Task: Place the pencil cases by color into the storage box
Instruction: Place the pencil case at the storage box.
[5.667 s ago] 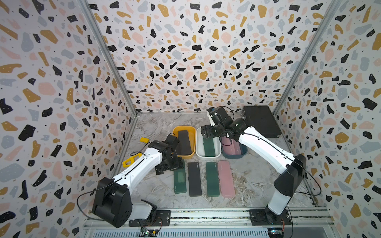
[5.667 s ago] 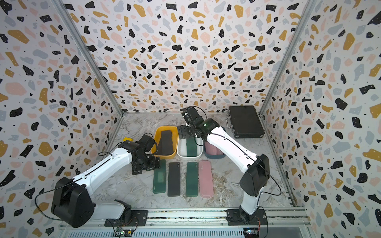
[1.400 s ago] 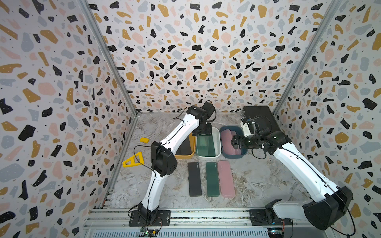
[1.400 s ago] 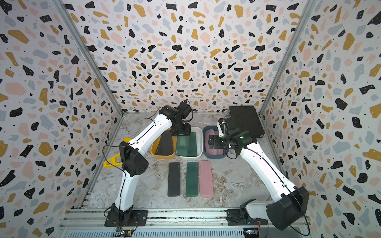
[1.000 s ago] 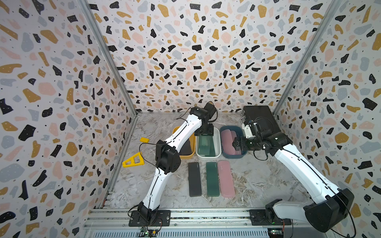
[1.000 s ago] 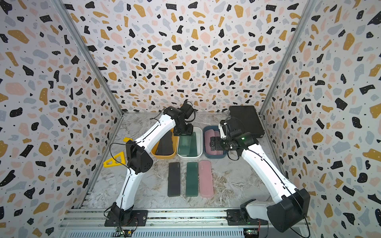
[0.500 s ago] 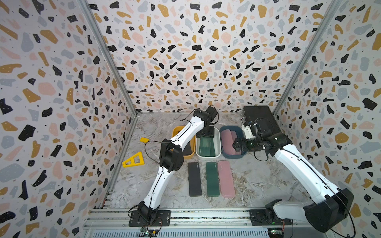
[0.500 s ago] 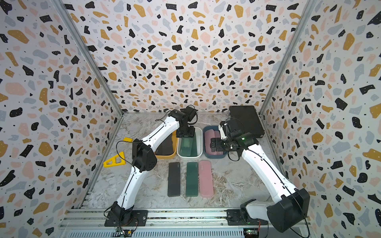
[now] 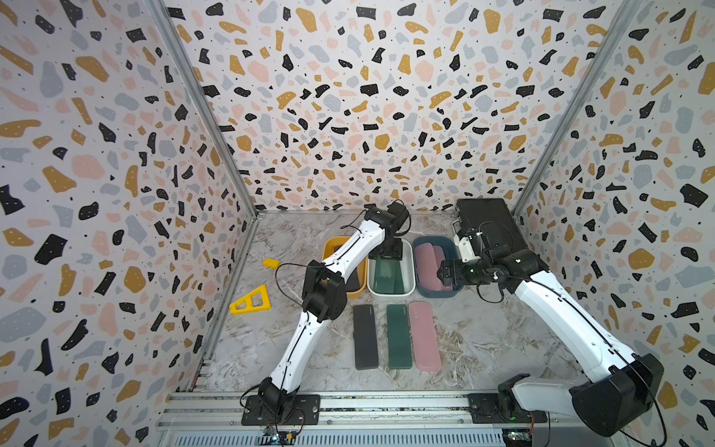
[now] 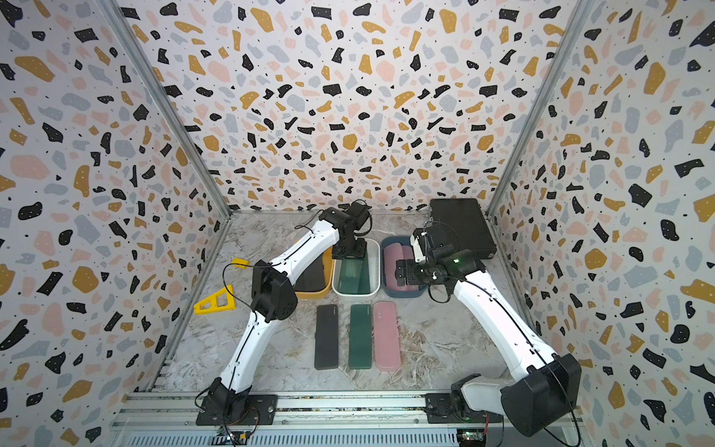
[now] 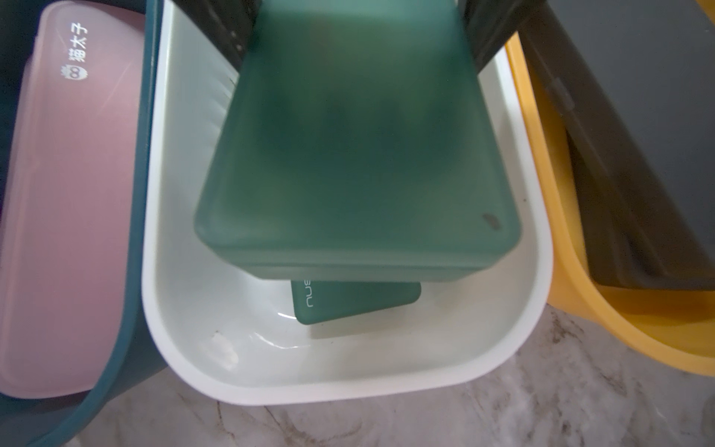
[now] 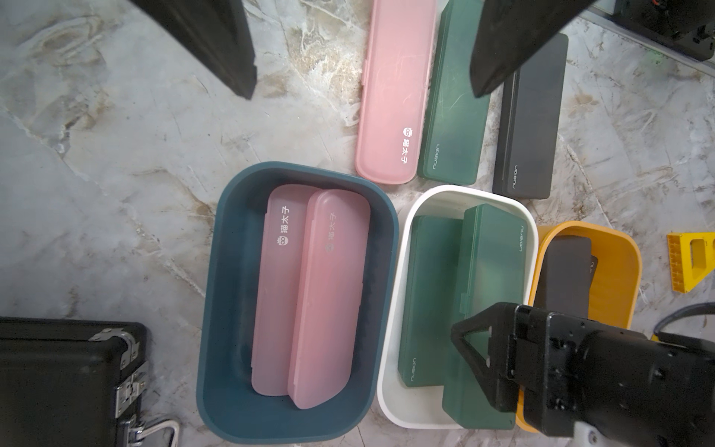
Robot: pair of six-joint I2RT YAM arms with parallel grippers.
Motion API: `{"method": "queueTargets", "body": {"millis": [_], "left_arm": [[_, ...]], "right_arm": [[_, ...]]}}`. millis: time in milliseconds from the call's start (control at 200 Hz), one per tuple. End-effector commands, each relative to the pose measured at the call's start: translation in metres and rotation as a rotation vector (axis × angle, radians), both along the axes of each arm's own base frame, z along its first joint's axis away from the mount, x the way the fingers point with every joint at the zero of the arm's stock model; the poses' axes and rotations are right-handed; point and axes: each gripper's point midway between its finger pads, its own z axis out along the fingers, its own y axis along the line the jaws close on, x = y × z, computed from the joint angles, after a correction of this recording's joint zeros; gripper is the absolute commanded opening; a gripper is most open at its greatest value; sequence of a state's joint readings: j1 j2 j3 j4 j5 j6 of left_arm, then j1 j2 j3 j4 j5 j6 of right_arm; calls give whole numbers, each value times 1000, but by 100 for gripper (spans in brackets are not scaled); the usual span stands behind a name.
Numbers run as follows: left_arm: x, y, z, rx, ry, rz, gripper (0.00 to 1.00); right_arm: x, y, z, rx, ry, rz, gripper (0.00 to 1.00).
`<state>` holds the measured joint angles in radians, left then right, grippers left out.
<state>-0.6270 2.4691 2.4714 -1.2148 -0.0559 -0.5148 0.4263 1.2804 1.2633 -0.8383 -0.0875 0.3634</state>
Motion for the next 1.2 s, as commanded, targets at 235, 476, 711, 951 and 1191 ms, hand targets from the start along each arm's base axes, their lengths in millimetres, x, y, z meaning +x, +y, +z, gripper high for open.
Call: {"method": "queueTargets", "body": {"millis": [235,476,711,951,1191], "left_arm": [[13,5,-11,22,-14,6,67],[14,5,-15,32,-12,8,69],[14,7,-21,44,-4,9,71],[13,7,-27,49,7,11,72],[13,9,-35,65,17,10,76]], "right_arm": [[-8,-6,7,0,-16,7,91],[-9,-8,6,-5,-14,5,91],[-8,-10,7,-6,-16,4,91],[-8,-11,7,-9,-13,2,91],[-7,-11,7,-7,-13,3,91]]}}
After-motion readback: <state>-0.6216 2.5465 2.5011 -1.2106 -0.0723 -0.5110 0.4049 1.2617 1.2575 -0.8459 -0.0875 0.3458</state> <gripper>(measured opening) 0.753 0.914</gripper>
